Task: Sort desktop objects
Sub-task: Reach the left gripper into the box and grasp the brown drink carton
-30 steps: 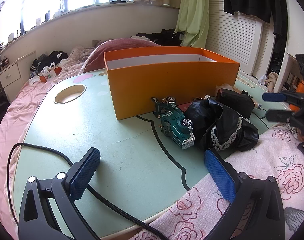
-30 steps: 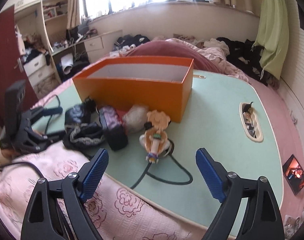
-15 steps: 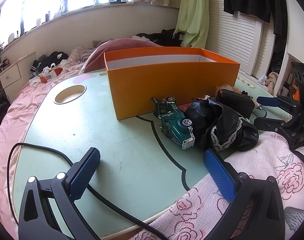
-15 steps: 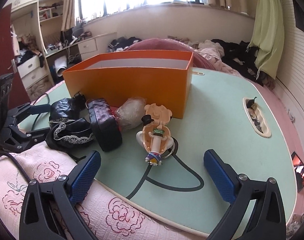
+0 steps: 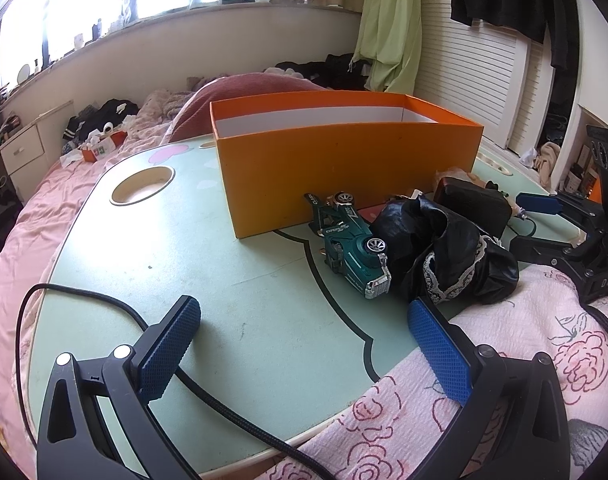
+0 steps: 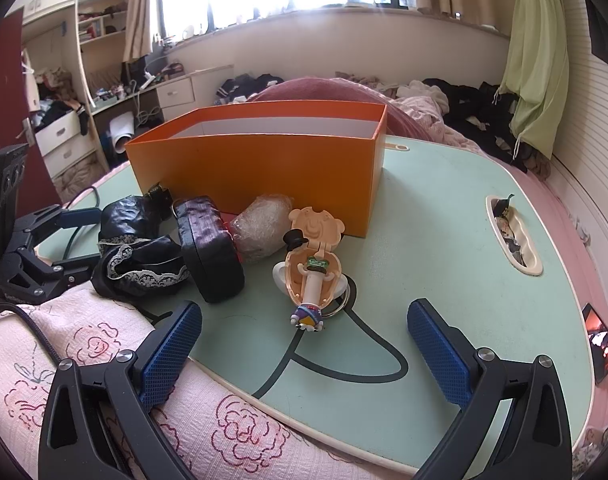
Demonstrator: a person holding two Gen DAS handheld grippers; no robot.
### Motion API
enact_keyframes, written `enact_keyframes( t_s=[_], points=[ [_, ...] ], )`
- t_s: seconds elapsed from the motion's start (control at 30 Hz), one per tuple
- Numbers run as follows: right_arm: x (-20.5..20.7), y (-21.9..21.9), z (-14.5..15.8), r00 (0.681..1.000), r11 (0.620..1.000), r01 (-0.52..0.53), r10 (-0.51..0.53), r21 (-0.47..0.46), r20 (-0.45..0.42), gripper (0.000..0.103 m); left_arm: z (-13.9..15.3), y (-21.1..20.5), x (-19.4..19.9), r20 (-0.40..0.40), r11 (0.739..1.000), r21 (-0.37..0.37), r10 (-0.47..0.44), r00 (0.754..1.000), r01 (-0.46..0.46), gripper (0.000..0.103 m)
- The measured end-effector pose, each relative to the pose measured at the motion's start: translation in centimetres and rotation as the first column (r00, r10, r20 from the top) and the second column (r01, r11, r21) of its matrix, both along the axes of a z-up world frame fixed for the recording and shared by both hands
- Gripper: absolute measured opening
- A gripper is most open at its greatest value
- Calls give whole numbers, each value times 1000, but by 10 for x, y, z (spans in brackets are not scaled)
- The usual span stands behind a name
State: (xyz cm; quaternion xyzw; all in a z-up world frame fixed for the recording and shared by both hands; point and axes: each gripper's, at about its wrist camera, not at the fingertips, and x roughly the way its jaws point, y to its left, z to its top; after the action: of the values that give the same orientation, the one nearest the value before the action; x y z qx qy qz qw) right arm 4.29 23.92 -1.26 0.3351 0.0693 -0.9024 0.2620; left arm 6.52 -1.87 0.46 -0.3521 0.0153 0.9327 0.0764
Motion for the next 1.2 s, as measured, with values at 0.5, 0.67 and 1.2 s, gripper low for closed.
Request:
enact_keyframes(
  t_s=[0.5, 0.67, 1.2],
  points=[
    [1, 1, 0, 1000, 1000, 0, 0, -1, 0, 103, 77, -14, -4, -55, 983, 178, -28, 998, 38, 103],
    [1, 2, 0, 1000, 1000, 1, -1, -1, -1, 103, 120, 12, -55, 37, 980, 183, -80, 996, 72, 103],
    [2, 4, 1, 1000, 1000, 1, -1, -2, -1, 103, 57, 94, -217, 435, 969, 242, -153, 887, 48, 81]
  ],
)
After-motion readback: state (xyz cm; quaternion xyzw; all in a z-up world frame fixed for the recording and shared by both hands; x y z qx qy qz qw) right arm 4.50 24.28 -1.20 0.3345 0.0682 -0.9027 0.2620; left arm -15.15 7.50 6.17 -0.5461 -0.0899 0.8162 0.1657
